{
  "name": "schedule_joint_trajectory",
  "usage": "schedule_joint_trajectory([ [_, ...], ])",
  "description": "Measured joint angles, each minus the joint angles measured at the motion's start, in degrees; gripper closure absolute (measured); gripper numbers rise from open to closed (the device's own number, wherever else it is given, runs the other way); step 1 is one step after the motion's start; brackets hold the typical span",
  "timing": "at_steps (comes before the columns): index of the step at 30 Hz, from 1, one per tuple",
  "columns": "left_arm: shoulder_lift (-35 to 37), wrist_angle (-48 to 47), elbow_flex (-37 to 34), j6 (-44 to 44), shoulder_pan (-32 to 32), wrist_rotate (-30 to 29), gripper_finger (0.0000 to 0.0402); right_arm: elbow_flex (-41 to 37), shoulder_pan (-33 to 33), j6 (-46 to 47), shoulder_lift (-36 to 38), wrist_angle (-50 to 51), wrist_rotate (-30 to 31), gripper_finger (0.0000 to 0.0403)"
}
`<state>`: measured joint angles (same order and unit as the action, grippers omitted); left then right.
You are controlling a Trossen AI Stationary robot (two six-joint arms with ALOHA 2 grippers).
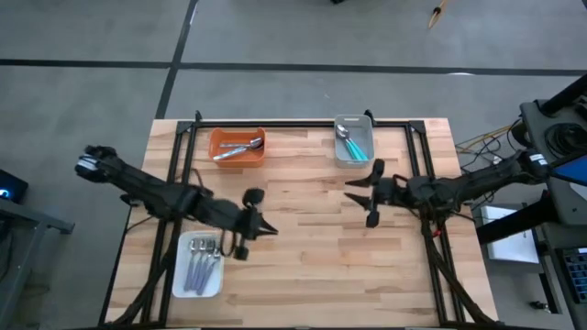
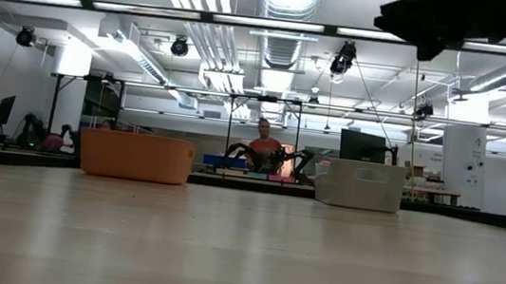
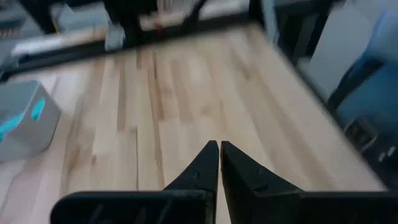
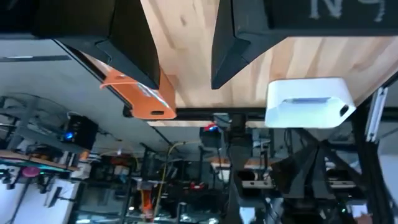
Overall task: Sort silverware by color (type)
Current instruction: Return to home position
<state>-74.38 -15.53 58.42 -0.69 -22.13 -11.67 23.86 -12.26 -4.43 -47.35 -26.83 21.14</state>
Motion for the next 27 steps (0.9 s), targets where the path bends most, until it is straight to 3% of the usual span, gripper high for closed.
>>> schedule_joint_trajectory([
  [4,7.50,10.36,-10.29,0.11,4.05,4.24,0.0401,-3.74,2.09,1.15,5.17,0.06,-0.04,0.0268],
  [7,12.64,12.77,-16.54,-0.68,6.24,6.19,0.0401,-6.01,3.73,1.47,8.09,-0.03,0.10,0.0268],
  [13,22.60,14.08,-25.74,-2.21,9.17,-0.62,0.0401,-9.61,6.78,1.83,13.05,0.11,1.43,0.0268],
  [21,38.30,14.42,-37.45,-3.76,12.41,-0.76,0.0402,-13.92,8.33,0.42,20.61,2.68,1.42,0.0268],
  [27,50.57,13.92,-43.67,-7.76,12.33,0.73,0.0402,-14.08,8.30,3.79,30.39,15.54,1.42,0.0268],
])
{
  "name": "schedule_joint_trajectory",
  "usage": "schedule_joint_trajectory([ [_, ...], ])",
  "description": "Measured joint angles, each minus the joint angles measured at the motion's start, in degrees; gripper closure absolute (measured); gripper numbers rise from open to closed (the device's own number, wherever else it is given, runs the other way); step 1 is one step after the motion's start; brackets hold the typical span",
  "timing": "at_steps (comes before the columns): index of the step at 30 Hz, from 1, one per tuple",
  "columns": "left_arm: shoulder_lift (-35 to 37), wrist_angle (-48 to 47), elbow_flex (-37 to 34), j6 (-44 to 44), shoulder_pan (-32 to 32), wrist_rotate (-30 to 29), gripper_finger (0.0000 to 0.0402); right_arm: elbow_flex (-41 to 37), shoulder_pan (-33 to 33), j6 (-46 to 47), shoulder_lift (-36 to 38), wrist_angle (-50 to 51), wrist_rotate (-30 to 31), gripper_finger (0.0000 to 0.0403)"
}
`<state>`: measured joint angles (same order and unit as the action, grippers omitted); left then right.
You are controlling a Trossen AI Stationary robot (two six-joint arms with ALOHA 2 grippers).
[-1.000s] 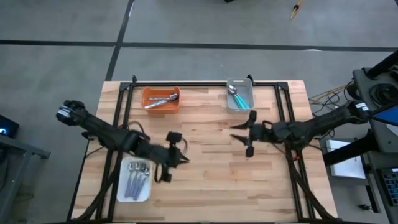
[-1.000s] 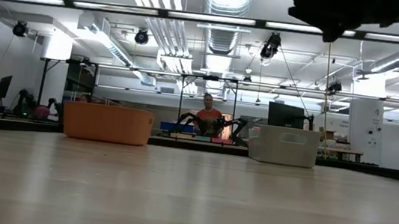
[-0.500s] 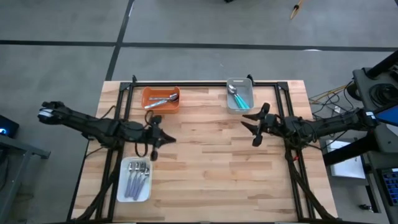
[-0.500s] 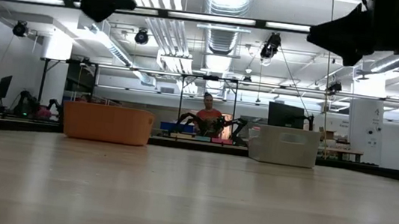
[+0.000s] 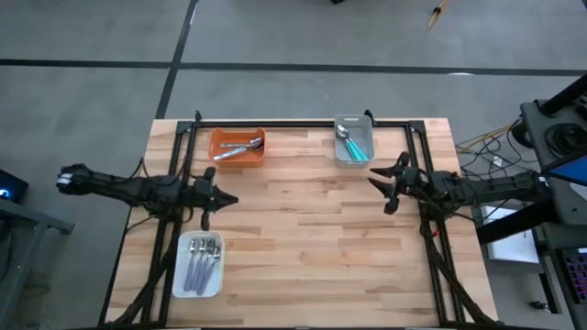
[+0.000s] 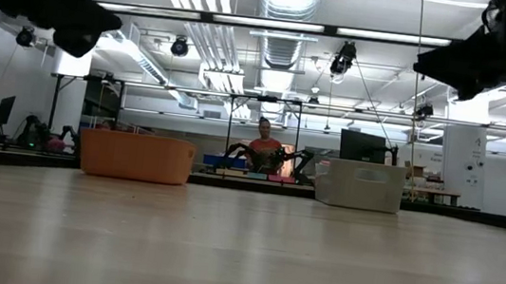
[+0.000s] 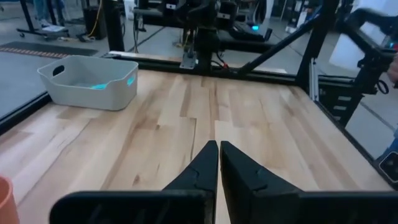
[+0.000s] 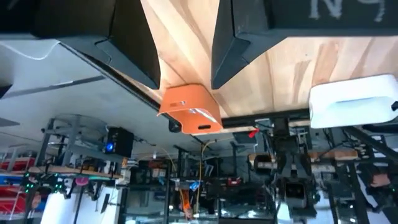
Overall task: Sort silverware by color (type)
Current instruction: Return to home position
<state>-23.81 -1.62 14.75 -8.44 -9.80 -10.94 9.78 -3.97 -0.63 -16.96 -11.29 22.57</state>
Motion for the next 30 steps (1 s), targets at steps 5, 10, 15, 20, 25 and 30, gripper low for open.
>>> schedule_joint_trajectory([
  [5,8.47,-0.21,-5.30,0.32,0.00,0.04,0.0402,-0.50,0.00,-1.59,8.74,5.95,0.02,0.0268],
  [10,15.56,-0.28,-9.27,0.36,0.00,0.12,0.0402,-0.36,0.00,-2.19,16.95,12.84,2.22,0.0268],
  [15,21.39,0.02,-11.61,0.10,0.00,1.14,0.0402,-1.00,0.07,-3.01,15.75,15.46,3.37,0.0268],
  [20,23.86,2.81,-13.45,1.59,0.00,3.29,0.0401,-3.92,0.26,-2.74,16.98,15.28,4.56,0.0268],
  [25,23.84,3.34,-13.84,1.84,0.00,3.58,0.0402,-9.02,0.26,-1.71,16.70,7.57,2.93,0.0268],
  [30,23.55,3.03,-13.82,1.31,-0.01,3.62,0.0401,-9.05,0.24,-6.44,15.44,5.44,0.46,0.0268],
])
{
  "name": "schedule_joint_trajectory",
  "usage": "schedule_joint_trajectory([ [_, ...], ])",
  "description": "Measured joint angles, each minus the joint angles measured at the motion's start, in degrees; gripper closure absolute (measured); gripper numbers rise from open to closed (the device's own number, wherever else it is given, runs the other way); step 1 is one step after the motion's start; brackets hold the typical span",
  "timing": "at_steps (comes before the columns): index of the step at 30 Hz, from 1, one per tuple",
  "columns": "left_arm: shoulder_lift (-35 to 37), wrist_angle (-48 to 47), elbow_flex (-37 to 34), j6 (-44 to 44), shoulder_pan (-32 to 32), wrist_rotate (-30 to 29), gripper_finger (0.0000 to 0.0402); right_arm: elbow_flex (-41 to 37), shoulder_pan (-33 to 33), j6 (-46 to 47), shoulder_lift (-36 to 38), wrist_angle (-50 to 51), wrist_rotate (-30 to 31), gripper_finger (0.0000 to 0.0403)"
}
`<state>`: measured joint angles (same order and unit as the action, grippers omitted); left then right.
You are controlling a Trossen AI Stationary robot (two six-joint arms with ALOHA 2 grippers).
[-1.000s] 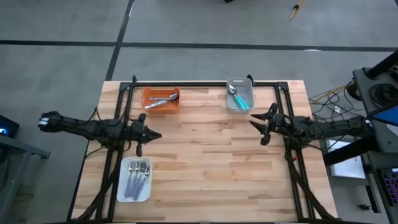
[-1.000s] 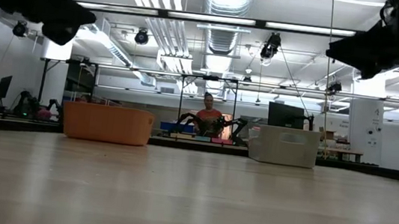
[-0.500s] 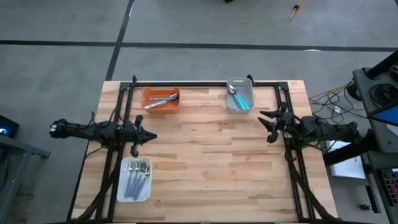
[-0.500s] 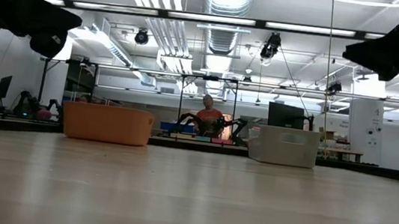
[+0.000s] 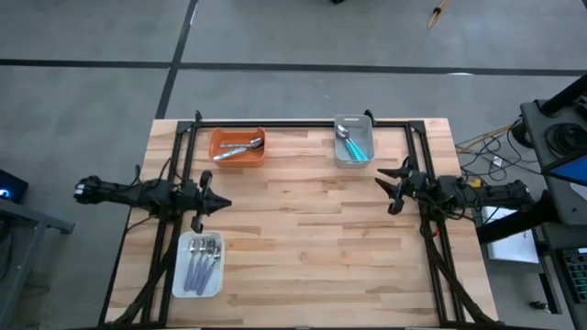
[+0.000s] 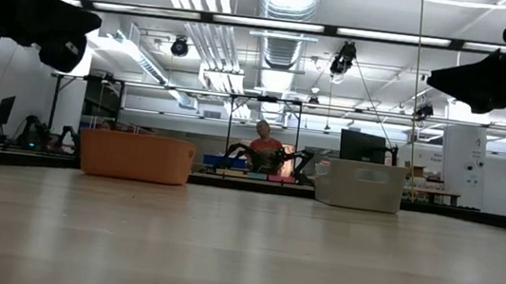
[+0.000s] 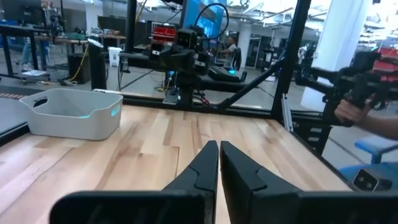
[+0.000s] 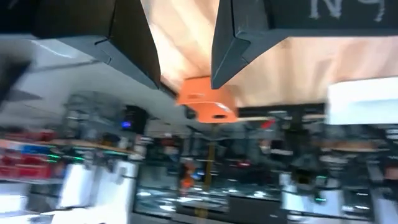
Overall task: Sort silverware by color (type)
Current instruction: Return to home position
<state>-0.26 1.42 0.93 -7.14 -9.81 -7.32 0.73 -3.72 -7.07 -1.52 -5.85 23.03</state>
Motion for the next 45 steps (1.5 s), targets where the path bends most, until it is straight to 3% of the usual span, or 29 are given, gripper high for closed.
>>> schedule_joint_trajectory([
  [5,-1.39,-0.31,0.09,-0.56,0.01,-0.06,0.0401,0.00,0.02,3.35,-0.04,0.06,6.16,0.0268],
  [45,-4.21,-0.31,0.11,-0.67,0.01,-0.21,0.0402,-0.02,0.02,3.50,-0.11,0.02,5.53,0.0268],
])
